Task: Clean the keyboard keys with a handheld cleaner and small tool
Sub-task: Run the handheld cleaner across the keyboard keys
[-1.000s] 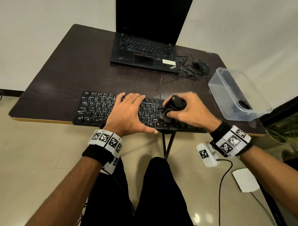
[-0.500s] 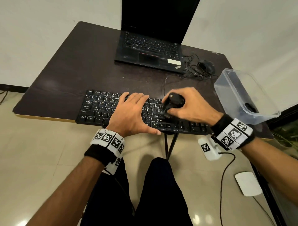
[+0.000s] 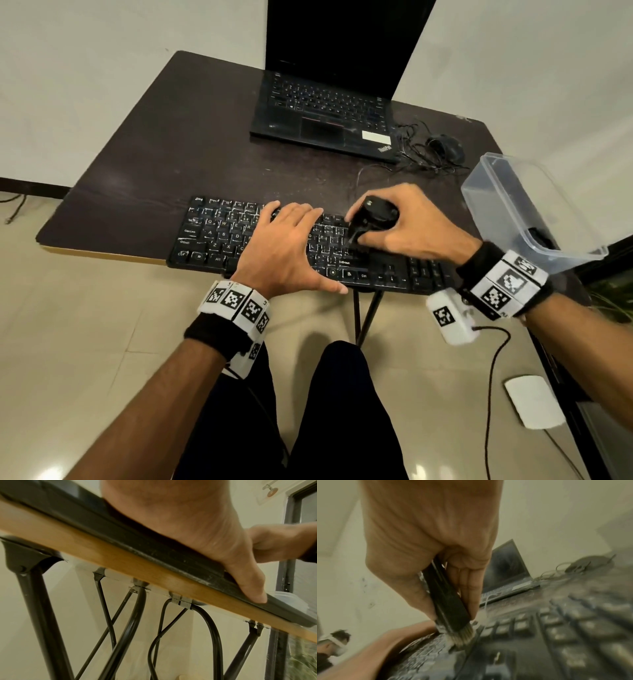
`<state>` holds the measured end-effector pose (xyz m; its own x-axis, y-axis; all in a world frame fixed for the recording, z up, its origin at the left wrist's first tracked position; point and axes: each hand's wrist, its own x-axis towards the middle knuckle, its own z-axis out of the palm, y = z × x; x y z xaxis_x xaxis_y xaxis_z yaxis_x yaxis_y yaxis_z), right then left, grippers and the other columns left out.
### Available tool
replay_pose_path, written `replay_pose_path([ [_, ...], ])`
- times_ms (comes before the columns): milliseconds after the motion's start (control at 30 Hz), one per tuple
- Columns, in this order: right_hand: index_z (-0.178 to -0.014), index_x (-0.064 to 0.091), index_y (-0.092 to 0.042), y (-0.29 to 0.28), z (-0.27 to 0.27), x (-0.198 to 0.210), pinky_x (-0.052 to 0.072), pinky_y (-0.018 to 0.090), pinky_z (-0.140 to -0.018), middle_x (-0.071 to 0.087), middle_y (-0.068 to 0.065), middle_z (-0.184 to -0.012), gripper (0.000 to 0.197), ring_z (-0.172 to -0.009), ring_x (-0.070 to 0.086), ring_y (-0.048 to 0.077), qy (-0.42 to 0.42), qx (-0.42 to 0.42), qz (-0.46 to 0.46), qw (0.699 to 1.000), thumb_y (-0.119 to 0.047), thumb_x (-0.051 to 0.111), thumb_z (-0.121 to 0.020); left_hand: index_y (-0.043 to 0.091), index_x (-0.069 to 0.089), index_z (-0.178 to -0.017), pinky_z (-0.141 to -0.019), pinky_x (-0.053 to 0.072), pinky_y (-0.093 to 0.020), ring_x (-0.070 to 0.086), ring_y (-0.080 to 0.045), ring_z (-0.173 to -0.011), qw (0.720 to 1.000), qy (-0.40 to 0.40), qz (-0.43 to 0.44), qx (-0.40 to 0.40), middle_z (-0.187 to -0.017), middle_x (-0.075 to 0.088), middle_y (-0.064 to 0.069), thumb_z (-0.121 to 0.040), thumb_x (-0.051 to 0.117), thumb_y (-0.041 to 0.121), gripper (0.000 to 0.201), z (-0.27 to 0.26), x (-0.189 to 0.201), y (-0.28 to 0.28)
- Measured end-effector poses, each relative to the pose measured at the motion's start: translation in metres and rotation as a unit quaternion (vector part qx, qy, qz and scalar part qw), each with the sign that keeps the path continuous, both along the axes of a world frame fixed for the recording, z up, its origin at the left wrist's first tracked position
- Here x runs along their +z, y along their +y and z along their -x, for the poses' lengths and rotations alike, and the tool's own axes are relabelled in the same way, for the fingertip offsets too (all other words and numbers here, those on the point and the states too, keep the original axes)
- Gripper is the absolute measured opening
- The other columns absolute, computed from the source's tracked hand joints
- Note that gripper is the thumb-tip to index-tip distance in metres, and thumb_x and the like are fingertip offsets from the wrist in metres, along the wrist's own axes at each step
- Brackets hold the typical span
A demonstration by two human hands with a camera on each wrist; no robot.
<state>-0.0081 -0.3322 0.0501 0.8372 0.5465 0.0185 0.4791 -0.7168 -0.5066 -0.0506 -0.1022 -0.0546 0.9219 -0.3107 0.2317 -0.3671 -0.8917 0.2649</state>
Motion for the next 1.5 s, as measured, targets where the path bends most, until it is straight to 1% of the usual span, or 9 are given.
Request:
replay_pose_path([
  [467,-0.096,0.079,-0.027,0.006,-0.025,0.001,0.062,0.041,-0.085,0.079,-0.007,-0.092,0.028,-0.086,0.075,0.011,-0.039,-0.077,-0.008,0.996,-0.023,0.080,-0.068,0.009,0.045,-0.154,-0.129,0.016,-0.052,0.045,-0.025,-0.146,1.000,-0.009,0.005,-0.009,-0.155,0.052,-0.007,-0.050,0.047,0.110,0.145,0.000,-0.002,0.000],
  [600,-0.097,0.079,-0.030,0.006,-0.013,-0.003,0.061,0.037,-0.084,0.079,-0.009,-0.089,0.031,-0.084,0.074,0.009,-0.018,-0.012,0.015,1.000,-0.020,0.086,-0.068,0.009,0.046,-0.154,-0.128,0.017,-0.052,0.045,-0.024,-0.146,1.000,-0.010,0.012,-0.007,-0.154,0.053,-0.007,-0.050,0.047,0.110,0.144,-0.001,-0.003,0.001],
  [733,-0.097,0.080,-0.023,-0.001,-0.031,0.003,0.062,0.043,-0.091,0.079,-0.009,-0.092,0.031,-0.089,0.076,0.011,-0.002,-0.097,-0.027,0.995,-0.010,0.089,-0.070,0.010,0.045,-0.154,-0.129,0.016,-0.052,0.045,-0.024,-0.146,1.000,-0.007,0.005,-0.009,-0.155,0.052,-0.007,-0.050,0.046,0.110,0.145,0.000,-0.002,0.000],
  [867,-0.096,0.079,-0.027,0.013,-0.013,-0.003,0.061,0.033,-0.084,0.079,-0.007,-0.089,0.032,-0.086,0.075,0.011,0.014,-0.008,-0.017,1.000,-0.014,0.091,-0.070,0.009,0.045,-0.154,-0.128,0.018,-0.052,0.045,-0.024,-0.146,1.000,-0.013,0.007,-0.005,-0.155,0.053,-0.007,-0.050,0.048,0.109,0.144,-0.001,-0.002,0.000],
  [1033,-0.096,0.079,-0.024,0.015,-0.035,0.004,0.062,0.039,-0.084,0.078,-0.008,-0.088,0.030,-0.084,0.074,0.009,-0.016,-0.068,-0.004,0.998,-0.014,0.090,-0.070,0.011,0.042,-0.156,-0.129,0.015,-0.051,0.042,-0.023,-0.148,1.000,-0.001,-0.002,-0.007,-0.157,0.050,-0.007,-0.051,0.045,0.110,0.145,0.000,-0.001,-0.001],
  [1133,-0.096,0.079,-0.027,0.023,-0.025,0.002,0.059,0.026,-0.079,0.078,-0.010,-0.088,0.031,-0.083,0.073,0.006,-0.015,0.004,0.018,1.000,-0.016,0.090,-0.070,0.010,0.043,-0.155,-0.129,0.016,-0.052,0.043,-0.023,-0.147,1.000,-0.007,0.005,-0.003,-0.156,0.051,-0.007,-0.050,0.047,0.109,0.145,-0.001,-0.001,0.000],
  [1267,-0.094,0.077,-0.025,0.022,-0.035,0.001,0.061,0.037,-0.079,0.076,-0.011,-0.083,0.032,-0.079,0.072,0.007,-0.042,-0.059,0.025,0.997,-0.016,0.090,-0.067,0.010,0.041,-0.157,-0.130,0.012,-0.050,0.040,-0.022,-0.150,1.000,-0.002,-0.006,0.000,-0.159,0.048,-0.007,-0.050,0.047,0.109,0.145,0.000,0.001,-0.001],
  [1400,-0.095,0.078,-0.027,0.024,-0.024,0.000,0.059,0.027,-0.077,0.077,-0.010,-0.084,0.031,-0.080,0.072,0.006,-0.016,-0.027,0.010,0.999,-0.016,0.090,-0.069,0.010,0.040,-0.158,-0.131,0.010,-0.049,0.039,-0.021,-0.151,1.000,0.005,-0.001,0.006,-0.160,0.047,-0.006,-0.049,0.047,0.109,0.147,-0.001,0.001,-0.001],
  [1500,-0.096,0.078,-0.025,0.025,-0.021,-0.004,0.060,0.034,-0.079,0.077,-0.008,-0.084,0.031,-0.080,0.072,0.008,-0.020,-0.055,0.003,0.998,-0.019,0.092,-0.068,0.009,0.039,-0.158,-0.131,0.008,-0.048,0.037,-0.020,-0.152,1.000,0.011,0.002,0.005,-0.161,0.047,-0.006,-0.049,0.049,0.109,0.148,0.000,0.000,-0.003],
])
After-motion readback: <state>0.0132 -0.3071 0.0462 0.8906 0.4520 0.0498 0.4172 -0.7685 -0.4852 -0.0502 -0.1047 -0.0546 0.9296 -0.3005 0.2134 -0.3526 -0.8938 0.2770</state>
